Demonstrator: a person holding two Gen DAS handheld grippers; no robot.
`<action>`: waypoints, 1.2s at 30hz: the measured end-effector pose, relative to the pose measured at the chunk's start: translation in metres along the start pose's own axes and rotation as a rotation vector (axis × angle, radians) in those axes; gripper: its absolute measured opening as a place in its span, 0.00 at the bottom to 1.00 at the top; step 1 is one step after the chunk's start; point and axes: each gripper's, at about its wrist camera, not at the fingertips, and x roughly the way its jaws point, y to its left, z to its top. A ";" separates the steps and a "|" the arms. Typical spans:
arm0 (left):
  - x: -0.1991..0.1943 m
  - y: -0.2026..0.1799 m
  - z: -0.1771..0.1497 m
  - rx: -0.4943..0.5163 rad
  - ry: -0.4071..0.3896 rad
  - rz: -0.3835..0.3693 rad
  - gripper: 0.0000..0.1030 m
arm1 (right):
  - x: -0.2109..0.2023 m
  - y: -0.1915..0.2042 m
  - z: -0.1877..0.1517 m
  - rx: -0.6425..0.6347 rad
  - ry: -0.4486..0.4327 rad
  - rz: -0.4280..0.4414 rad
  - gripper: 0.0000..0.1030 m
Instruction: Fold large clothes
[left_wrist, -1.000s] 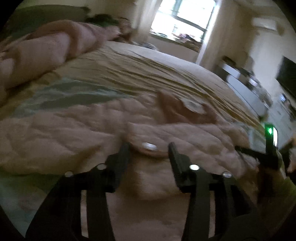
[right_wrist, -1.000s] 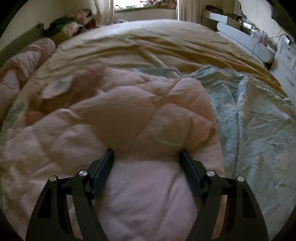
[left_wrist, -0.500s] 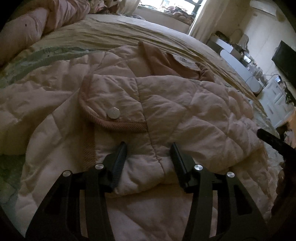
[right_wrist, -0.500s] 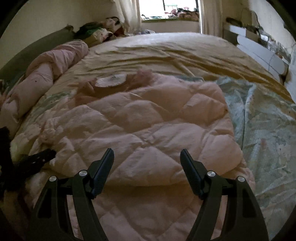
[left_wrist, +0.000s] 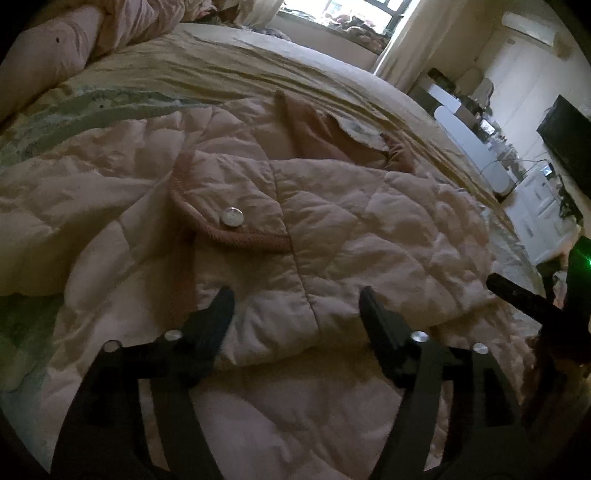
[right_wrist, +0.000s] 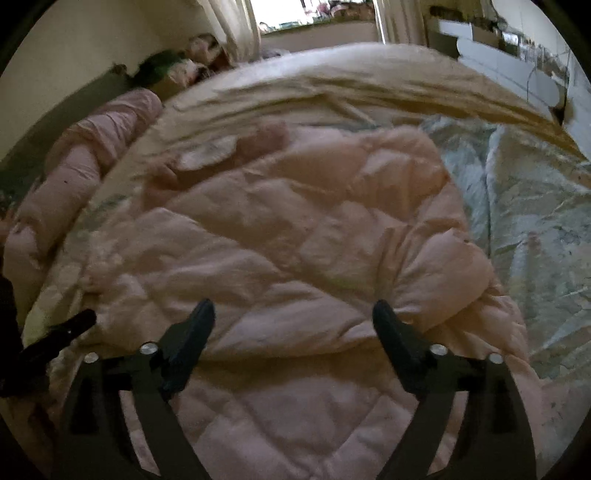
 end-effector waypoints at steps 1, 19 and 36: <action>-0.003 0.000 0.001 -0.004 -0.001 0.001 0.68 | -0.006 0.002 -0.002 -0.002 -0.013 0.014 0.89; -0.085 0.085 0.002 -0.227 -0.173 0.299 0.91 | -0.035 0.096 -0.017 -0.116 -0.065 0.176 0.96; -0.150 0.154 0.003 -0.336 -0.293 0.481 0.91 | -0.040 0.254 -0.022 -0.388 -0.055 0.341 0.96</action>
